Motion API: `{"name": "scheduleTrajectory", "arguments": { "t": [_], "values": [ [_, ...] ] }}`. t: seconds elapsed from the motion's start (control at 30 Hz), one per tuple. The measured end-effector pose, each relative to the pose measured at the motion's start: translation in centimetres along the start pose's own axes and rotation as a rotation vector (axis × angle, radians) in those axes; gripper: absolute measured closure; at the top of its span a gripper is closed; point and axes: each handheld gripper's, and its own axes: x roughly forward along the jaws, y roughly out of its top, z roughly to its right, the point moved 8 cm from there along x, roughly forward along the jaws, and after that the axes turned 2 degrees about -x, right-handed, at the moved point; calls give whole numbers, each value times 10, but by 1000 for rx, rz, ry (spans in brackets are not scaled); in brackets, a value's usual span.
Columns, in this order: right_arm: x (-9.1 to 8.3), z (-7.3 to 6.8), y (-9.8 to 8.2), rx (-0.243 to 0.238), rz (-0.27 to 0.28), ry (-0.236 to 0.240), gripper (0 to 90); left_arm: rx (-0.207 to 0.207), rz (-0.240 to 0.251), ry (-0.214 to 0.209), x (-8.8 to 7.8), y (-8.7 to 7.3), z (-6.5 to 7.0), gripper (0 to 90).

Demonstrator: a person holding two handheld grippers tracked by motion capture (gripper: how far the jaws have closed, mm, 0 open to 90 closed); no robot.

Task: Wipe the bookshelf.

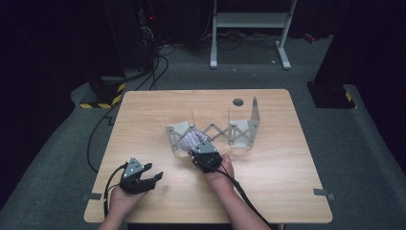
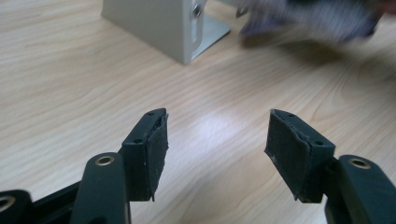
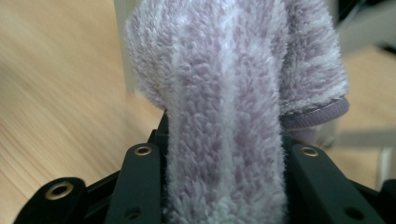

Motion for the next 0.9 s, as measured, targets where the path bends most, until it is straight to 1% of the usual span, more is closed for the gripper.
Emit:
{"name": "scheduleTrajectory", "arguments": {
  "t": [0.03, 0.07, 0.13, 0.17, 0.2, 0.23, 0.3, 0.33, 0.37, 0.4, 0.43, 0.47, 0.57, 0.6, 0.63, 0.67, 0.7, 0.73, 0.8, 0.83, 0.87, 0.9],
  "values": [
    [0, 0, 0, 0, 0, 0, 615, 0, 0, 0, 0, 0, 0, 387],
    [-3, 1, 6, 2, 19, -1, 615, 4, -10, 6, -2, -4, -2, 387],
    [-16, 4, 26, 6, 79, -7, 615, 3, -16, 15, -5, -9, -6, 386],
    [-22, 5, 35, 2, 108, -11, 615, 2, -11, 19, -6, -11, -7, 386],
    [-30, 5, 47, -4, 146, -17, 615, -12, -2, 20, -7, -15, -8, 386],
    [-30, 5, 47, -4, 146, -17, 615, -12, -2, 20, -7, -15, -8, 387],
    [-34, 4, 53, -10, 160, -18, 615, -10, -8, 14, -6, -20, -8, 387],
    [-29, 3, 51, -15, 143, -19, 615, 9, -16, 11, -7, -22, -5, 386],
    [-29, 3, 51, -15, 143, -19, 615, 9, -16, 11, -7, -22, -5, 386],
    [-17, 0, 39, -21, 96, -14, 615, 16, -13, 9, -8, -22, -4, 386],
    [-13, -1, 34, -23, 76, -12, 615, 17, -11, 6, -8, -21, -4, 386],
    [-13, -1, 34, -23, 76, -12, 615, 18, -8, 5, -9, -21, -3, 386],
    [6, -6, 11, -18, 3, -3, 616, 23, -6, 7, -10, -22, -3, 387],
    [14, -9, -1, -26, -37, 0, 616, 15, -3, 9, -10, -22, -4, 387],
    [14, -9, -1, -26, -37, 0, 616, 15, -3, 9, -10, -22, -4, 387],
    [17, -10, -5, -30, -54, 0, 615, 15, 3, 18, -11, -22, -6, 387],
    [23, -13, -15, -37, -90, 7, 615, 10, 7, 21, -11, -22, -7, 387],
    [26, -15, -19, -41, -105, 7, 615, 8, 10, 24, -12, -21, -8, 387],
    [28, -18, -23, -47, -107, 10, 615, 3, 20, 37, -13, -21, -10, 387],
    [28, -19, -24, -46, -106, 9, 616, -6, 30, 44, -14, -20, -12, 388],
    [27, -23, -22, -53, -101, 16, 616, -18, 41, 52, -16, -19, -14, 388],
    [27, -24, -21, -57, -98, 19, 616, -17, 45, 57, -17, -18, -15, 388]
  ]
}}
